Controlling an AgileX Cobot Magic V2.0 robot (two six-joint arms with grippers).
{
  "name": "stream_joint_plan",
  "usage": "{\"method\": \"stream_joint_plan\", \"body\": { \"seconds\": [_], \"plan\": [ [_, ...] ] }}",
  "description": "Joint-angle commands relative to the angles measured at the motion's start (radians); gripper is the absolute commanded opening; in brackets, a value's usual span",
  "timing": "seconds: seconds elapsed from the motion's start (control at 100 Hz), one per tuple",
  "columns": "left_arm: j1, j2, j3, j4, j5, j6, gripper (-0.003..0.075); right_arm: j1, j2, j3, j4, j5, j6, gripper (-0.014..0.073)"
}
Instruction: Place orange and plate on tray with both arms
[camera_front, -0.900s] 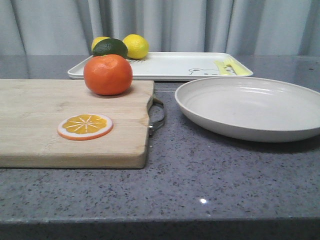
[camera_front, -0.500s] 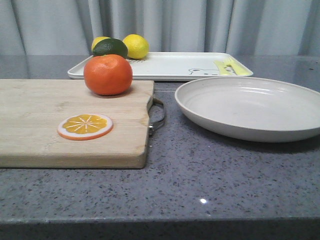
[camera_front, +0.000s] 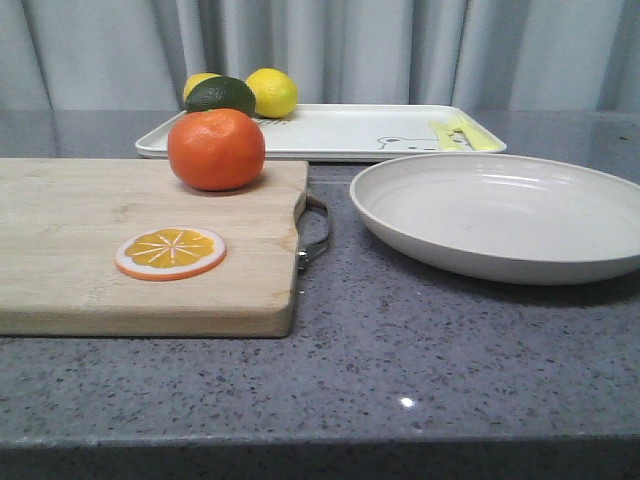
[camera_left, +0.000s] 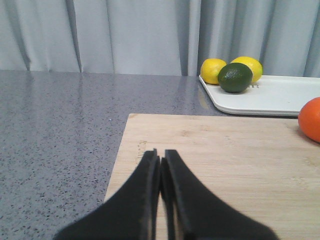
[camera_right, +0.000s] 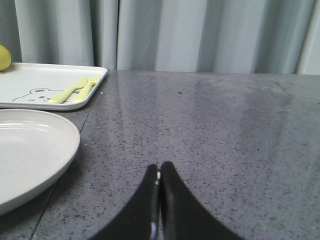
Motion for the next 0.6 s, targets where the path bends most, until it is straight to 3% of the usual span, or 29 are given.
{"method": "stream_joint_plan", "body": {
  "seconds": [0.0,0.26,0.34,0.59],
  "plan": [
    [-0.009,-0.035,0.001,-0.003,-0.103,-0.007,-0.0020,-0.007,-0.014,-0.024,-0.009,-0.096,0.001,-0.0024],
    [-0.009,-0.033,-0.016,-0.027,-0.118,-0.007,-0.0020,-0.007,-0.012,-0.045,-0.009,-0.074,0.001,-0.0030],
    [-0.009,-0.027,-0.041,-0.027,-0.116,-0.007,-0.0020,-0.007,-0.003,-0.086,-0.009,-0.007,0.001,-0.0078],
    [-0.011,0.101,-0.160,-0.027,-0.113,-0.007,-0.0020,-0.007,0.125,-0.222,-0.009,0.063,0.001,-0.0064]
  ]
}}
